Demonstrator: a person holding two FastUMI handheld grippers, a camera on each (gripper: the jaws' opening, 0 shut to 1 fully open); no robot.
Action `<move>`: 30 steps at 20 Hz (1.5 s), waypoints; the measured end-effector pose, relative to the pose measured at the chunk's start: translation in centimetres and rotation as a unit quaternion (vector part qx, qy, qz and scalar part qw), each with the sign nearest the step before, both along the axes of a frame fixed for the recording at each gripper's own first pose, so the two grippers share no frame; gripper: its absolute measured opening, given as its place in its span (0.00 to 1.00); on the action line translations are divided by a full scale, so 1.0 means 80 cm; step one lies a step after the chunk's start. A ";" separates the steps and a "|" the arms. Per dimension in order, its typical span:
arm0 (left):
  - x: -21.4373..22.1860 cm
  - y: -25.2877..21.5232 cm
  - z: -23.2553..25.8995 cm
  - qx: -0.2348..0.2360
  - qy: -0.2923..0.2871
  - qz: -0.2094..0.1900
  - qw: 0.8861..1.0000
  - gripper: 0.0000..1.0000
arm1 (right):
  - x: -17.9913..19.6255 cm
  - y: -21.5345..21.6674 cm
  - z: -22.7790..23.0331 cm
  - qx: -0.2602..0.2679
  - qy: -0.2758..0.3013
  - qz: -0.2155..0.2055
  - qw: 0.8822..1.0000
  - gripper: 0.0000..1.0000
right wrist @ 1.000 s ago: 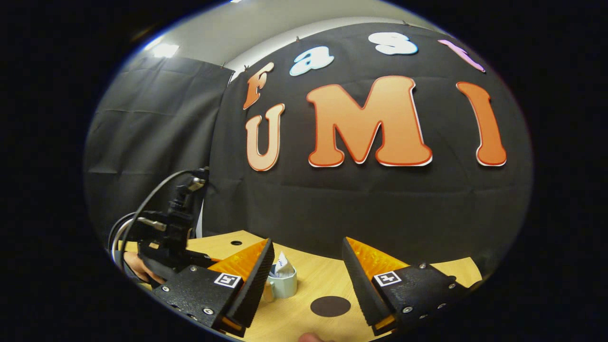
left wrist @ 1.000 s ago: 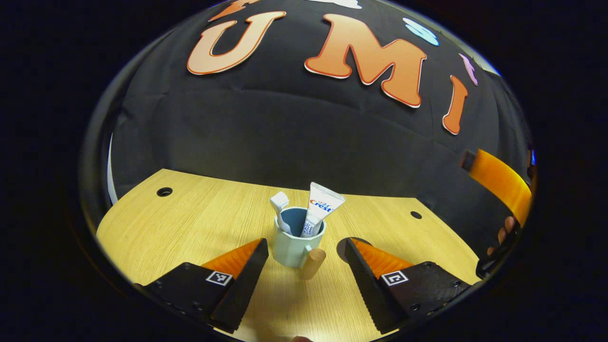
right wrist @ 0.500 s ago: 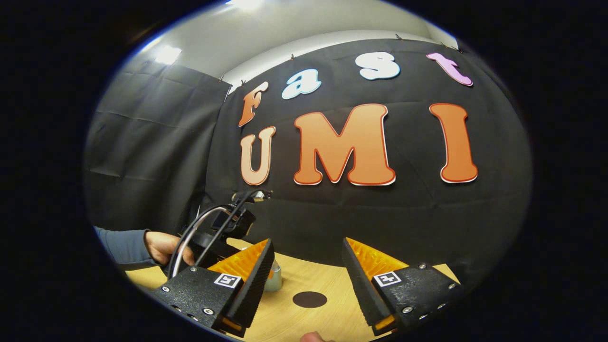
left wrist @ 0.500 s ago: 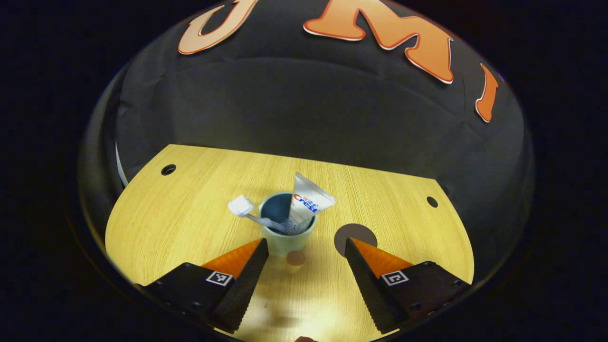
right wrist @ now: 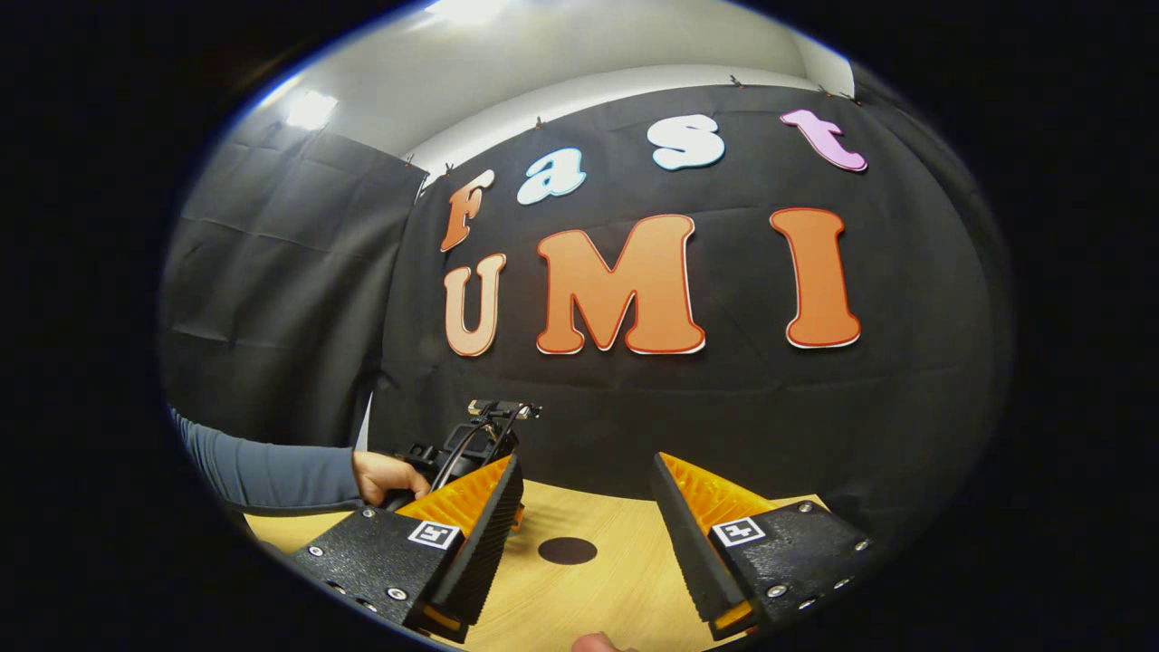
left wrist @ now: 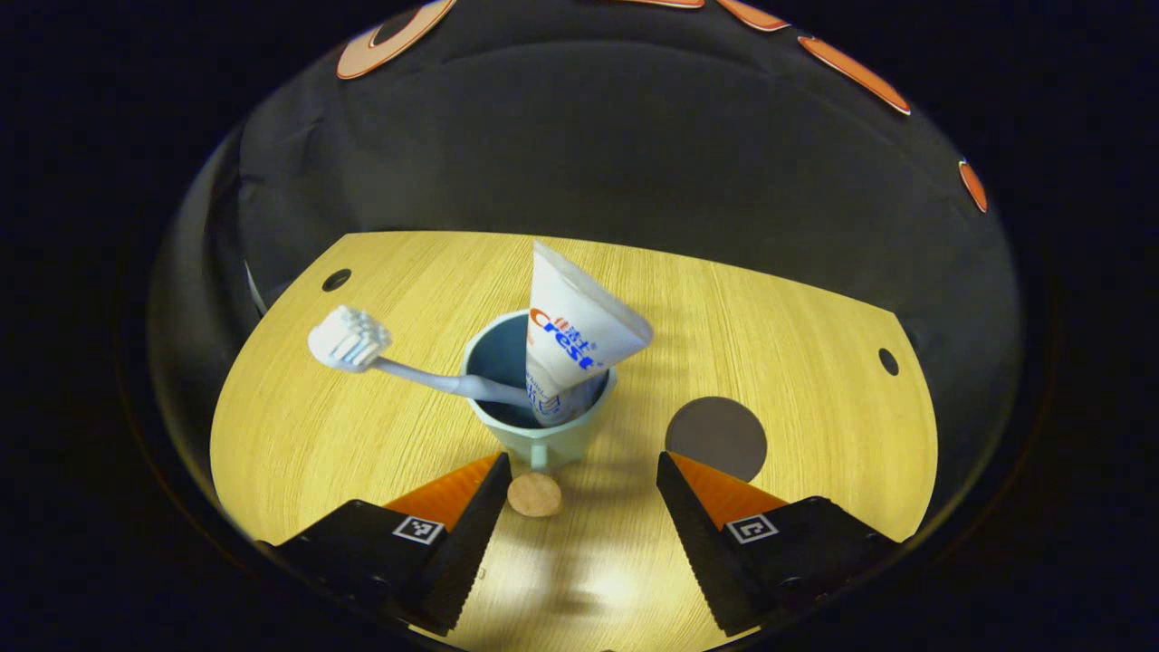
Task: Put the toothbrush and toothpaste on the desktop into the cup, then pick up the cup and place it on the coaster on the desktop.
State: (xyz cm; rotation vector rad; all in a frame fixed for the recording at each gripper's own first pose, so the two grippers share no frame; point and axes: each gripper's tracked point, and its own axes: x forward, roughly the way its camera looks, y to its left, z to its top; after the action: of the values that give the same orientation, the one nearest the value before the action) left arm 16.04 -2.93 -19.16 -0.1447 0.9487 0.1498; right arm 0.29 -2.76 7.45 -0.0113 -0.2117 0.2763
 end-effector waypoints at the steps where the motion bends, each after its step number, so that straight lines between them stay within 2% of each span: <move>1: -0.001 -0.001 -0.004 -0.001 0.005 0.003 1.000 0.95 | -0.004 -0.007 0.002 0.004 -0.002 -0.004 1.000 0.86; 3: -0.001 0.009 -0.010 0.013 0.013 0.008 1.000 0.75 | -0.010 -0.014 0.005 0.014 -0.003 -0.006 1.000 0.86; 4: 0.000 0.015 -0.012 0.019 0.016 0.010 1.000 0.71 | -0.012 -0.015 0.006 0.020 -0.004 -0.004 1.000 0.81; 5: 0.001 0.020 -0.015 0.024 0.014 0.013 1.000 0.70 | -0.015 -0.015 0.006 0.024 -0.006 -0.003 1.000 0.86; 6: 0.000 0.024 -0.018 0.026 0.014 0.015 0.999 0.52 | -0.019 -0.016 0.006 0.028 -0.009 -0.001 1.000 0.86; 7: 0.000 0.025 -0.021 0.024 0.015 0.017 0.999 0.50 | -0.020 -0.014 0.006 0.031 -0.010 0.001 0.999 0.86; 8: -0.004 0.027 -0.023 0.025 0.025 0.014 0.999 0.34 | -0.021 -0.013 0.005 0.034 -0.009 0.003 0.999 0.86; 9: -0.007 0.027 -0.024 0.022 0.030 0.010 0.999 0.29 | -0.021 -0.010 0.003 0.035 -0.007 0.006 0.999 0.86; 15: -0.006 0.024 -0.026 0.009 0.014 0.005 1.000 0.21 | -0.019 0.002 -0.015 0.025 0.008 0.006 1.000 0.86; 16: -0.005 0.026 -0.025 0.011 0.007 0.001 1.000 0.21 | -0.019 0.005 -0.017 0.023 0.010 0.008 1.000 0.82; 17: -0.005 0.024 -0.026 0.010 0.005 -0.001 1.000 0.21 | -0.018 0.007 -0.018 0.023 0.011 0.007 1.000 0.86; 18: -0.004 0.025 -0.025 0.011 -0.002 -0.010 1.000 0.17 | -0.018 0.009 -0.018 0.023 0.012 0.010 1.000 0.86; 20: 0.000 0.027 -0.024 0.009 -0.011 -0.017 1.000 0.15 | -0.018 0.013 -0.017 0.027 0.010 0.013 1.000 0.86; 23: 0.004 0.026 -0.027 0.006 -0.022 -0.031 0.999 0.15 | -0.014 0.014 -0.020 0.033 0.012 0.015 0.999 0.86; 24: 0.005 0.025 -0.025 0.001 -0.028 -0.031 0.999 0.15 | -0.013 0.014 -0.021 0.036 0.014 0.014 0.999 0.81; 25: 0.006 0.025 -0.024 -0.004 -0.033 -0.034 0.999 0.15 | -0.013 0.013 -0.023 0.038 0.016 0.014 0.999 0.86; 28: 0.005 0.022 -0.014 -0.004 -0.047 -0.042 0.998 0.15 | -0.009 0.012 -0.025 0.042 0.019 0.011 0.999 0.81; 29: 0.002 0.025 -0.015 -0.004 -0.047 -0.045 0.998 0.15 | -0.006 0.011 -0.026 0.045 0.021 0.008 0.999 0.86; 30: 0.000 0.026 -0.015 0.000 -0.041 -0.048 0.998 0.15 | -0.006 0.011 -0.028 0.047 0.024 0.009 0.999 0.86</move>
State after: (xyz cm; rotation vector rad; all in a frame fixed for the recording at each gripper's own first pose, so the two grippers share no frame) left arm 16.01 -0.85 -20.34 -0.1047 0.8712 0.0551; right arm -0.15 -1.89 5.24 0.0904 -0.1769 0.2838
